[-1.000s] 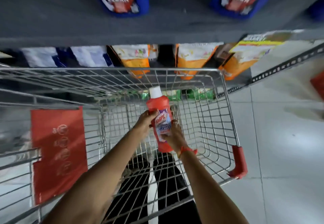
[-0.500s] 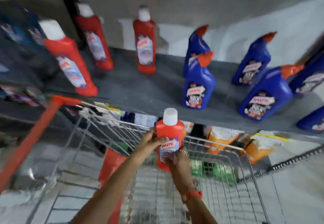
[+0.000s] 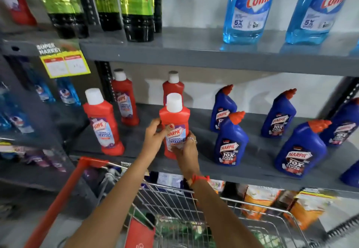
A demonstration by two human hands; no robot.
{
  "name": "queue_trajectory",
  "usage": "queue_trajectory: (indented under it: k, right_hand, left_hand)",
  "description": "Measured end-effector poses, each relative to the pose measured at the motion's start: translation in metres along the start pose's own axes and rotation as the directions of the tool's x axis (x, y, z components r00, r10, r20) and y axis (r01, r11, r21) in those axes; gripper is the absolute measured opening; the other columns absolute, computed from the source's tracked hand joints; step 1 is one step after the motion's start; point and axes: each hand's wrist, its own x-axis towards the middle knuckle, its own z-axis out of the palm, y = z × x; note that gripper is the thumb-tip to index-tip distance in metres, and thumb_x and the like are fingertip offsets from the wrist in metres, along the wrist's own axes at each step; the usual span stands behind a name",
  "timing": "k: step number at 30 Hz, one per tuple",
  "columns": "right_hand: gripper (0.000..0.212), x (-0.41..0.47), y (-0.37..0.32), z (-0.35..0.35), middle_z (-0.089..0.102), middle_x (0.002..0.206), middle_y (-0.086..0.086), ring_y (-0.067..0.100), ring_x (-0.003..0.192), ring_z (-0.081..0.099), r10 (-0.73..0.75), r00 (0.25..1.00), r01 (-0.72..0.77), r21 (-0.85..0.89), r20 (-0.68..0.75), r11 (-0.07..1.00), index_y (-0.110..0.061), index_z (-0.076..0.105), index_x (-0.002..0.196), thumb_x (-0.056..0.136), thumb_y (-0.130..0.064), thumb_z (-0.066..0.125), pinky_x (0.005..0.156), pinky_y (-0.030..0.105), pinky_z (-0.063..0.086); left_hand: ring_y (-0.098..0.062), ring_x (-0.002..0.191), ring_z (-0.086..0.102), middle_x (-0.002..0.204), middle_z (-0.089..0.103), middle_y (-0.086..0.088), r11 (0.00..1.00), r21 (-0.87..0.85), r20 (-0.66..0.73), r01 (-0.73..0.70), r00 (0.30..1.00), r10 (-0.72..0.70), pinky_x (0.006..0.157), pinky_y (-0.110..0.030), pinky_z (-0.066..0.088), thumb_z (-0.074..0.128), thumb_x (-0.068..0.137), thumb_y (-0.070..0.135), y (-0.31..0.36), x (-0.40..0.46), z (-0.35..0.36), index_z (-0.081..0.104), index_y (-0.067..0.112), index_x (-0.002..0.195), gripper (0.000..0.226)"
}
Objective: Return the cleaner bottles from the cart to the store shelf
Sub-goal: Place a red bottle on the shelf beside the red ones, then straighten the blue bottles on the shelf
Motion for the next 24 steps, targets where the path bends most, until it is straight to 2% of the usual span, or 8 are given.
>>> queue_trajectory:
  k: [2, 5, 7, 9, 13, 17, 20, 24]
  right_hand:
    - [0.052, 0.007, 0.001, 0.007, 0.051, 0.116, 0.012, 0.018, 0.101, 0.054, 0.033, 0.999, -0.033, 0.019, -0.004, 0.999, -0.003, 0.043, 0.121, 0.074, 0.001, 0.066, 0.069, 0.000, 0.046]
    - [0.055, 0.011, 0.002, 0.013, 0.052, 0.118, 0.015, 0.024, 0.108, 0.054, 0.063, 0.998, -0.063, -0.012, -0.016, 0.998, -0.006, 0.043, 0.121, 0.072, -0.004, 0.067, 0.092, 0.036, 0.052]
    - [0.056, 0.012, 0.009, 0.014, 0.053, 0.117, 0.015, 0.026, 0.108, 0.055, 0.079, 0.996, -0.079, -0.012, -0.032, 0.997, -0.008, 0.044, 0.120, 0.069, -0.009, 0.067, 0.093, 0.047, 0.051]
    - [0.055, 0.012, 0.010, 0.013, 0.055, 0.115, 0.014, 0.024, 0.104, 0.058, 0.094, 0.995, -0.094, -0.002, -0.039, 0.996, -0.006, 0.045, 0.119, 0.069, -0.007, 0.067, 0.090, 0.043, 0.055]
    - [0.040, 0.011, 0.011, 0.009, 0.059, 0.096, 0.002, -0.001, 0.073, 0.066, 0.089, 0.996, -0.089, 0.009, -0.006, 0.996, 0.002, 0.041, 0.123, 0.085, 0.012, 0.049, 0.057, 0.010, 0.053]
    - [0.054, -0.001, 0.012, 0.004, 0.057, 0.110, -0.003, 0.006, 0.096, 0.060, 0.107, 0.994, -0.106, 0.089, -0.002, 0.990, -0.007, 0.040, 0.127, 0.079, 0.002, 0.064, 0.071, 0.007, 0.050]
    - [0.057, -0.026, 0.018, -0.010, 0.049, 0.119, -0.008, 0.005, 0.110, 0.049, 0.094, 0.995, -0.095, -0.012, -0.035, 0.995, -0.007, 0.040, 0.131, 0.080, -0.005, 0.065, 0.095, 0.021, 0.045]
    - [0.020, -0.070, 0.041, -0.041, 0.067, 0.105, 0.010, 0.015, 0.093, 0.065, 0.036, 0.989, -0.057, -0.139, -0.146, 0.989, -0.007, 0.065, 0.102, 0.085, -0.001, 0.056, 0.080, 0.020, 0.050]
  left_hand:
    - [-0.002, 0.071, 0.058, 0.090, 0.058, -0.012, 1.000, 0.019, -0.007, 0.015, 1.000, -0.015, 0.061, -0.004, 0.048, 0.060, 0.081, 0.004, -0.012, 0.010, -0.003, 0.056, -0.006, 0.101, 0.022]
    - [0.003, 0.067, 0.061, 0.086, 0.061, -0.009, 0.999, 0.007, -0.031, 0.042, 0.999, -0.042, 0.058, -0.004, 0.047, 0.061, 0.082, 0.010, -0.024, 0.019, -0.003, 0.057, -0.005, 0.098, 0.023]
    - [-0.001, 0.071, 0.060, 0.089, 0.062, -0.010, 0.999, 0.006, -0.017, 0.040, 0.999, -0.040, 0.059, -0.005, 0.049, 0.062, 0.081, 0.013, -0.029, 0.022, 0.000, 0.058, -0.004, 0.100, 0.026]
    - [-0.005, 0.076, 0.060, 0.093, 0.062, -0.012, 1.000, -0.016, -0.008, 0.027, 1.000, -0.027, 0.059, -0.006, 0.049, 0.063, 0.081, 0.014, -0.032, 0.021, 0.003, 0.057, -0.002, 0.101, 0.026]
    - [-0.006, 0.082, 0.060, 0.100, 0.062, -0.013, 0.999, -0.037, -0.038, 0.011, 0.999, -0.013, 0.061, -0.005, 0.051, 0.064, 0.081, 0.017, -0.033, 0.018, 0.003, 0.057, 0.001, 0.103, 0.028]
    - [-0.014, 0.086, 0.062, 0.102, 0.062, -0.011, 1.000, -0.024, -0.039, 0.008, 0.999, -0.009, 0.063, -0.005, 0.051, 0.063, 0.081, 0.019, -0.030, 0.017, 0.003, 0.057, 0.003, 0.104, 0.029]
    - [-0.014, 0.090, 0.060, 0.110, 0.061, -0.014, 1.000, 0.006, -0.083, -0.009, 0.996, 0.010, 0.066, -0.003, 0.049, 0.062, 0.082, 0.017, -0.030, 0.012, 0.007, 0.054, 0.001, 0.111, 0.034]
    - [-0.001, 0.095, 0.046, 0.113, 0.046, -0.007, 0.987, 0.121, -0.372, -0.106, 0.917, 0.144, 0.075, -0.003, 0.041, 0.063, 0.082, 0.024, -0.028, -0.013, 0.020, 0.048, 0.003, 0.122, 0.048]
